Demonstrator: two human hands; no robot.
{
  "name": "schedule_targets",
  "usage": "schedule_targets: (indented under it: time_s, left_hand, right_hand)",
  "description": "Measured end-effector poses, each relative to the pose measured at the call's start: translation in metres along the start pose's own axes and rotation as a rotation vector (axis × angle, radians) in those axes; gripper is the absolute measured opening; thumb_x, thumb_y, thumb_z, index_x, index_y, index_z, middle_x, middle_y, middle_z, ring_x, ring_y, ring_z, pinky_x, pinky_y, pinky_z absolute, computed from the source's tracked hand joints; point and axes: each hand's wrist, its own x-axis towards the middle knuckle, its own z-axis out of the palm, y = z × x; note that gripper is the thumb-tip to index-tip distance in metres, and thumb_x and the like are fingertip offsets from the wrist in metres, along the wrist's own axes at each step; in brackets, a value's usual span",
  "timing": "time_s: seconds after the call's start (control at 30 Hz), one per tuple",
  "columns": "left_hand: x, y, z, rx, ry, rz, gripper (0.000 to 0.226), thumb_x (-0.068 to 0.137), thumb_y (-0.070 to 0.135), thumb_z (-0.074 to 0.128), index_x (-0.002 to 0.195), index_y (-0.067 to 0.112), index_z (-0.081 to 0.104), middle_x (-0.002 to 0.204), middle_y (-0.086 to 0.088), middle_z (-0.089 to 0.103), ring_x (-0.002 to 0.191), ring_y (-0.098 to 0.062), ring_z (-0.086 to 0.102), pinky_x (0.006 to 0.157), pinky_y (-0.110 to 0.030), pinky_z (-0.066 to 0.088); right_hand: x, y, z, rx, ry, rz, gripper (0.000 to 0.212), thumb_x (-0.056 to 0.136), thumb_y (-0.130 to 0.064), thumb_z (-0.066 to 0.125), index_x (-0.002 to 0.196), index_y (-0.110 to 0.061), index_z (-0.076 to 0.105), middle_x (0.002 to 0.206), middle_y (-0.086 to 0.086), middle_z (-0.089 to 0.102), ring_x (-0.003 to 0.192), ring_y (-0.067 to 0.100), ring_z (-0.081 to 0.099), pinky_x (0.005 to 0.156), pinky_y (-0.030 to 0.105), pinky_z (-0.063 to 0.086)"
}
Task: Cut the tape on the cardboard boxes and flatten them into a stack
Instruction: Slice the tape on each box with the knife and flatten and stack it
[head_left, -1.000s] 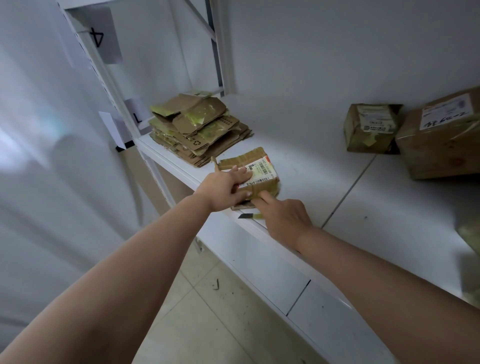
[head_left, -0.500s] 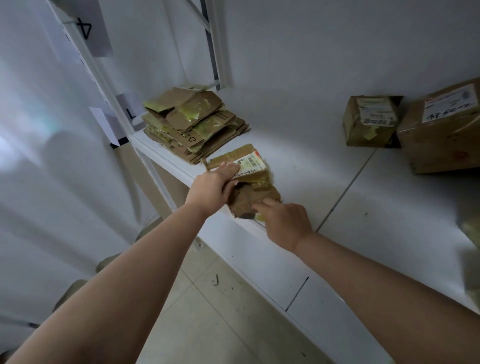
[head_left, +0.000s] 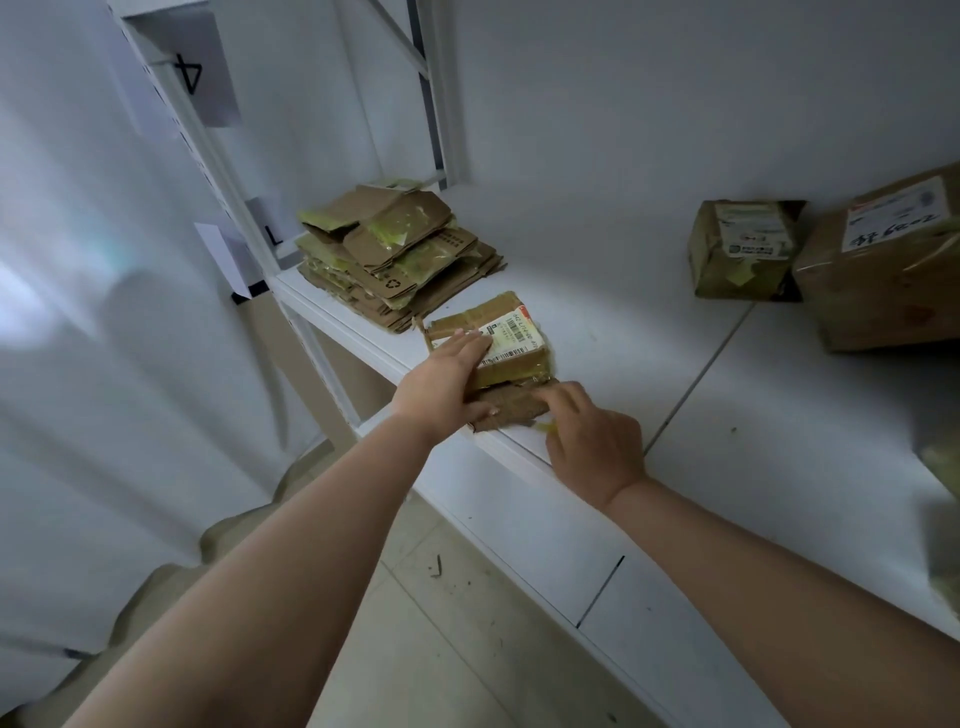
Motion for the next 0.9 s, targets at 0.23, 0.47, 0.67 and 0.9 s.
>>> schedule_targets:
  time_s: [0.23,0.47,0.67,0.9]
  left_hand:
    - [0.004,0.008,-0.007,-0.016,0.037,0.137,0.065,0.084,0.011,0.063,0.144,0.018,0.040,0.150,-0.003,0.041,0.141,-0.020,0.031,0.110,-0.035,0.034]
    - [-0.006,0.012,-0.004,-0.064,-0.032,0.211,0.070,0.083,0.012,0.064,0.147,0.015,0.036,0.154,-0.007,0.035,0.144,-0.022,0.027,0.112,-0.035,0.032]
    - [-0.002,0.012,-0.005,-0.057,-0.091,0.214,0.073,0.079,0.013,0.066,0.146,0.015,0.039,0.154,-0.007,0.035,0.145,-0.020,0.026,0.114,-0.033,0.029]
    - [0.003,0.016,-0.020,-0.132,-0.260,0.189,0.074,0.081,0.032,0.063,0.148,0.016,0.035,0.151,-0.006,0.039,0.146,-0.017,0.020,0.111,-0.023,0.022]
  right_hand:
    - [0.021,0.005,-0.023,-0.035,0.066,0.109,0.052,0.068,-0.029,0.081,0.113,-0.017,0.059,0.105,0.009,0.057,0.050,0.024,0.056,0.043,0.017,0.028]
    - [0.024,0.010,-0.019,-0.219,-0.060,0.005,0.059,0.050,-0.043,0.090,0.093,-0.015,0.060,0.103,0.006,0.059,0.049,0.019,0.056,0.040,0.020,0.030]
    - [0.026,0.013,-0.014,-0.184,0.000,-0.097,0.039,0.053,-0.029,0.083,0.076,-0.012,0.056,0.080,0.005,0.059,0.038,0.024,0.046,0.036,0.020,0.033]
    - [0.028,0.026,-0.030,-0.021,-0.059,-0.106,0.030,0.063,-0.039,0.060,0.080,-0.016,0.068,0.079,0.000,0.067,0.044,0.023,0.054,0.041,0.022,0.042]
